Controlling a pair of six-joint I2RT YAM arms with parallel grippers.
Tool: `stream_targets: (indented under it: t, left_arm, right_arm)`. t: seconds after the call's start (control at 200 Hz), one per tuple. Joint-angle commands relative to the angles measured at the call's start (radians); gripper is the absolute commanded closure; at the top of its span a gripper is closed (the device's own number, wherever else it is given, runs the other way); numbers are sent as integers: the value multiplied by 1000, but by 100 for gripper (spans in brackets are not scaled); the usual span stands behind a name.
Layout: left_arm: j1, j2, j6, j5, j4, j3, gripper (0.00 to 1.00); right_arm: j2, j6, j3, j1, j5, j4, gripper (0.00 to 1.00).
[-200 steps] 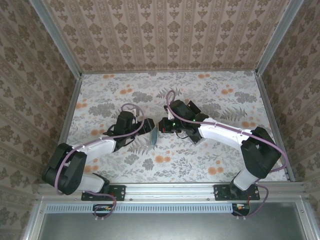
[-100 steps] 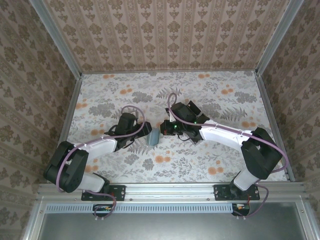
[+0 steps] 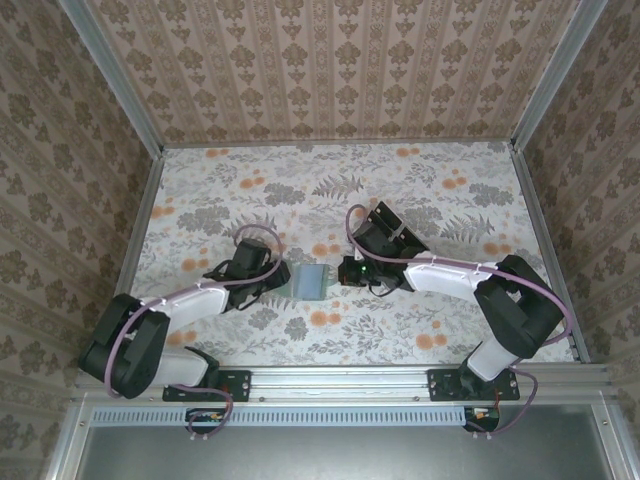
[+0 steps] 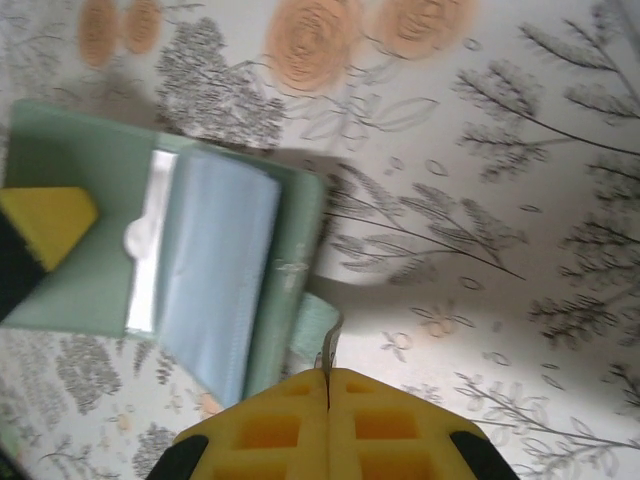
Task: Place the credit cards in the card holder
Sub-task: Open the card holder at the center of the table.
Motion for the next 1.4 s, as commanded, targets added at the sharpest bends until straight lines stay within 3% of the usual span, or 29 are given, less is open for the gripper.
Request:
stream_targets:
  t: [0.0, 0.17, 0.38, 0.57, 0.83, 1.395]
  left_arm:
    - [-6, -33, -23, -37, -40, -25, 49]
    - [-7, -36, -26, -51, -60, -37, 49]
    - [-9, -18, -18, -60, -74, -33, 49]
    - [-10, -21, 22, -89, -138, 14, 45]
    - [-10, -51, 125, -167, -299, 134, 32]
    - [-15, 88, 109, -179, -290, 130, 35]
  right_arm:
    - [20, 8, -25, -9, 50, 10, 93]
    - [10, 11, -33, -11, 45, -4, 78]
    - [-119, 18, -27, 0, 59, -86, 60]
    - [-171, -3, 68, 48, 63, -166, 57]
    - [-8, -15, 213, 106, 8, -128, 56]
    - [212, -44, 280, 110, -55, -66, 56]
